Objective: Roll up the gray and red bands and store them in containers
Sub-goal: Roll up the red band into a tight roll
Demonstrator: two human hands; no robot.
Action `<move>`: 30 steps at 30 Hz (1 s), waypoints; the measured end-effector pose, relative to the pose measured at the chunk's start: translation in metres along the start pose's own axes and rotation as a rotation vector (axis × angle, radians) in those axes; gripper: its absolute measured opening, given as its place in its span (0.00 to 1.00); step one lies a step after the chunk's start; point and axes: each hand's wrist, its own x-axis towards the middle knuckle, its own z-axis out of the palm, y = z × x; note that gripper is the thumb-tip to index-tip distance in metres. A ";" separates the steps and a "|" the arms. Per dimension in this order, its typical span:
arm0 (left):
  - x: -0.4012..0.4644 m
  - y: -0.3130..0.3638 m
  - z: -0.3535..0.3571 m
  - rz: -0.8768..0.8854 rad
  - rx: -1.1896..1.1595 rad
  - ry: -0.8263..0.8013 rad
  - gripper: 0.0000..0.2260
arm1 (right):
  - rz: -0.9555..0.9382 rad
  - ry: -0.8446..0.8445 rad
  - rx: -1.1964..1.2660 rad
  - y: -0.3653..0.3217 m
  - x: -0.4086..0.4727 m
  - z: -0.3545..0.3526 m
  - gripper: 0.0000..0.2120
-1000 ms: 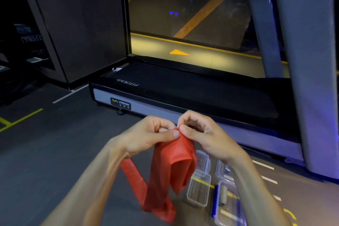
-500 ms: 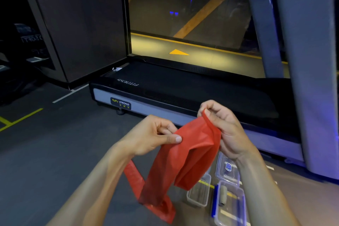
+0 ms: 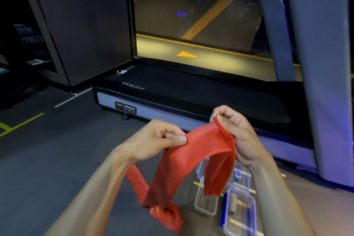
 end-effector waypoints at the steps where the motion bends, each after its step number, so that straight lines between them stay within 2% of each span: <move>1: -0.001 0.001 0.000 -0.005 0.002 -0.016 0.06 | 0.002 -0.005 -0.017 0.000 0.000 -0.001 0.03; 9: 0.000 0.002 0.003 -0.083 0.006 -0.062 0.10 | -0.019 -0.042 -0.159 -0.001 -0.001 0.000 0.02; 14: -0.003 0.003 -0.002 -0.051 -0.230 -0.125 0.09 | -0.018 -0.032 -0.185 0.001 0.000 0.000 0.02; 17: -0.005 0.004 -0.005 0.010 -0.302 -0.151 0.13 | 0.004 -0.036 -0.194 0.007 0.001 0.004 0.03; 21: -0.006 0.007 -0.006 0.062 -0.396 -0.090 0.17 | -0.003 -0.101 -0.088 0.016 0.003 0.016 0.03; 24: -0.003 0.007 -0.003 0.046 -0.346 -0.078 0.15 | -0.009 -0.151 0.051 0.016 0.003 0.031 0.04; 26: 0.001 0.003 0.001 0.014 -0.283 -0.066 0.12 | -0.025 -0.158 -0.018 0.015 0.004 0.041 0.04; 29: 0.004 -0.003 0.000 -0.027 -0.216 -0.023 0.17 | -0.055 -0.166 -0.245 0.018 0.006 0.046 0.04; 30: 0.003 -0.003 0.000 -0.028 -0.192 -0.015 0.15 | -0.052 -0.175 -0.292 0.019 0.007 0.045 0.03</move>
